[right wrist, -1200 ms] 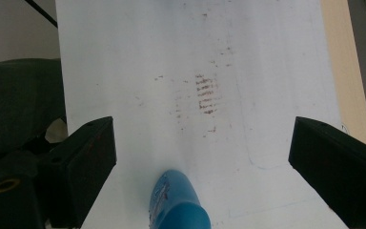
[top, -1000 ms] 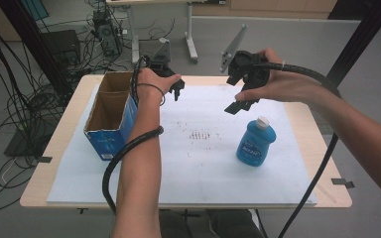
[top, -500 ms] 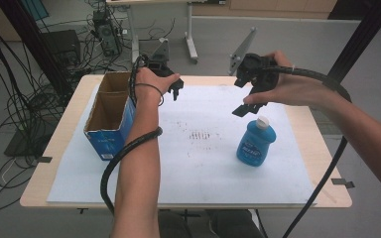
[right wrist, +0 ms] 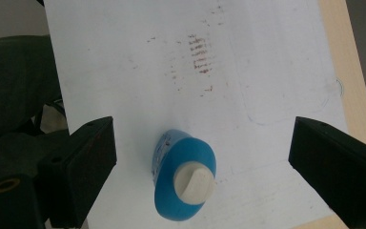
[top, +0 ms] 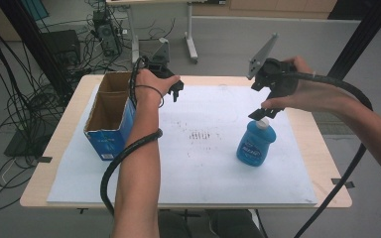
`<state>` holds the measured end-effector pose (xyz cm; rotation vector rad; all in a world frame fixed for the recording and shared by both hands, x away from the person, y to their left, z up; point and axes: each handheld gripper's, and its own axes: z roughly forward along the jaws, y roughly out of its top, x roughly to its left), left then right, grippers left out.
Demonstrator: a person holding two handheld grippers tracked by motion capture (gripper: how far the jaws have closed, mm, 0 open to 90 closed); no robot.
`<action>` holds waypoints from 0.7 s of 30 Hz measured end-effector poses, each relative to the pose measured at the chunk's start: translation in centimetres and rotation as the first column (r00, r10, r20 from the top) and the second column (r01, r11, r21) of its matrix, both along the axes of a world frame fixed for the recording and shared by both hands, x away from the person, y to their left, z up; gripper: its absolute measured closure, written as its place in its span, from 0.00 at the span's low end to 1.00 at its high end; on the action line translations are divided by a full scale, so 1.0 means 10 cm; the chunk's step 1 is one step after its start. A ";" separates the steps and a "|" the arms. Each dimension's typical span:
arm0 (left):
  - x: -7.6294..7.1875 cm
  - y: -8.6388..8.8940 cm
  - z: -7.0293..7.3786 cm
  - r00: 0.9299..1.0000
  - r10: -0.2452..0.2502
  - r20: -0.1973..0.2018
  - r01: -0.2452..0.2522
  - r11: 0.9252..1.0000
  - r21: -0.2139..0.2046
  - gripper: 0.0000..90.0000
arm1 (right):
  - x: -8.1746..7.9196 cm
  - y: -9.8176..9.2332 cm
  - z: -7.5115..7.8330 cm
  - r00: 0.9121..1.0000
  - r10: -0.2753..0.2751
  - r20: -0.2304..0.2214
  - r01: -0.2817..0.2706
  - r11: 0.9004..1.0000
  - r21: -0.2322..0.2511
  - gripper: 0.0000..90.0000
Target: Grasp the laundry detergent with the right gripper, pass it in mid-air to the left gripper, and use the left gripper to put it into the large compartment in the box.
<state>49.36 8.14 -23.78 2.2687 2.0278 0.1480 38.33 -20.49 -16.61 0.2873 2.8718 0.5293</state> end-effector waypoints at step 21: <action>-0.05 -0.01 0.00 1.000 -0.003 0.003 0.003 1.000 0.014 0.07 | -0.13 -0.81 -0.20 0.992 -0.126 -0.013 0.127 0.986 0.106 0.09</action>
